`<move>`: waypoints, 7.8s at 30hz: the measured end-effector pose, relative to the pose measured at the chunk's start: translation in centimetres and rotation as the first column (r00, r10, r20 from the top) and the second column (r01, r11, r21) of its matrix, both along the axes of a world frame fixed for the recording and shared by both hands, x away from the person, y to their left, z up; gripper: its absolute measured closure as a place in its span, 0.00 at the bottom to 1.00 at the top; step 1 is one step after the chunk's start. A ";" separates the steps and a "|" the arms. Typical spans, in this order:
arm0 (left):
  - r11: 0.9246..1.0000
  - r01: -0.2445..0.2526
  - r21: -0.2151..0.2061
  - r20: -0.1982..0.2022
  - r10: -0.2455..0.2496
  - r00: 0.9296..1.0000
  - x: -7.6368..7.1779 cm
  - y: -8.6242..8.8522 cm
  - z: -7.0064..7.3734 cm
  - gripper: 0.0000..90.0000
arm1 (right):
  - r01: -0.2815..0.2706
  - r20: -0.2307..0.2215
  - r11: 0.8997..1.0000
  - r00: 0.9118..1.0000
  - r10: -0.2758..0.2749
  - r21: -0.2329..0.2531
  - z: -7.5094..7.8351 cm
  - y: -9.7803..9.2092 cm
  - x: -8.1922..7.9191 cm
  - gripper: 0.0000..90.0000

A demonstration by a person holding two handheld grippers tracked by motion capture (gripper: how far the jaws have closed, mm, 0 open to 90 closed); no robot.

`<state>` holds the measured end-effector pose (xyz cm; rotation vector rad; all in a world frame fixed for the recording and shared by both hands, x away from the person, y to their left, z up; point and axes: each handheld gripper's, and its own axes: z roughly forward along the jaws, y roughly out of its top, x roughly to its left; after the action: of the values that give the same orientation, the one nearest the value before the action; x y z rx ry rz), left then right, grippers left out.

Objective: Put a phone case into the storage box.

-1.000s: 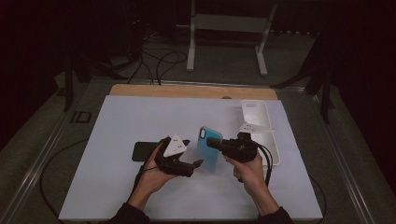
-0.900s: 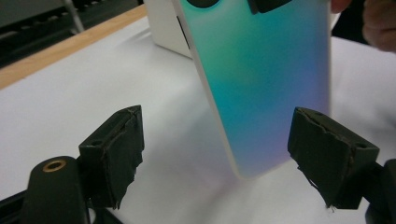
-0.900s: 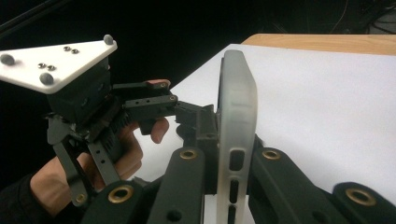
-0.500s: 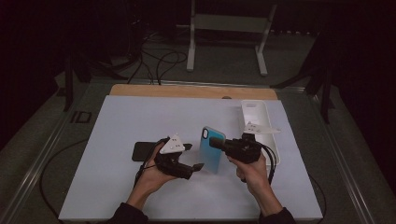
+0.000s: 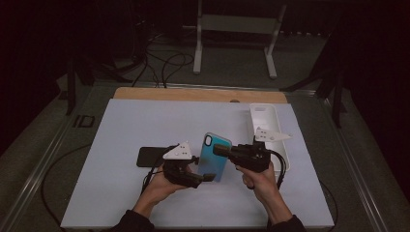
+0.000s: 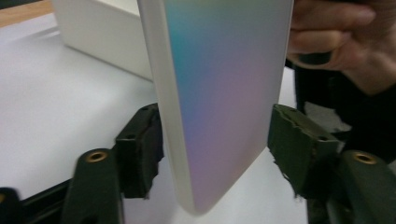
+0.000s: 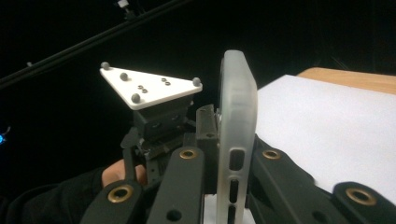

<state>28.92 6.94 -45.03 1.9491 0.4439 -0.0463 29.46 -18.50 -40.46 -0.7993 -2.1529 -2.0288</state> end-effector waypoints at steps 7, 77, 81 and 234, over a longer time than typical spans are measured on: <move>1.000 0.014 -0.023 0.011 -0.014 1.000 0.0 0.3 0.1 0.54 | -0.017 0.015 1.000 1.000 0.017 0.004 -0.1 0.0 0.0 0.96; 0.964 -0.258 0.070 0.124 0.248 0.961 -1.0 0.5 0.9 0.90 | 0.311 0.113 0.908 0.950 -0.291 -0.281 2.5 2.7 -1.0 0.11; 0.962 -0.263 0.072 0.130 0.252 0.959 -1.2 0.3 0.9 0.90 | 0.333 0.079 0.904 0.943 -0.324 -0.269 2.4 3.0 -0.6 0.12; 0.682 -0.724 0.103 0.217 0.695 0.685 -5.6 15.6 -4.0 0.00 | 0.594 0.236 0.735 0.804 -0.545 -0.327 7.3 -0.7 5.2 0.19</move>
<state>23.30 22.50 -48.99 1.8040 1.1109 0.6817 34.68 -19.22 -33.21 -1.6122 -2.6811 -1.9213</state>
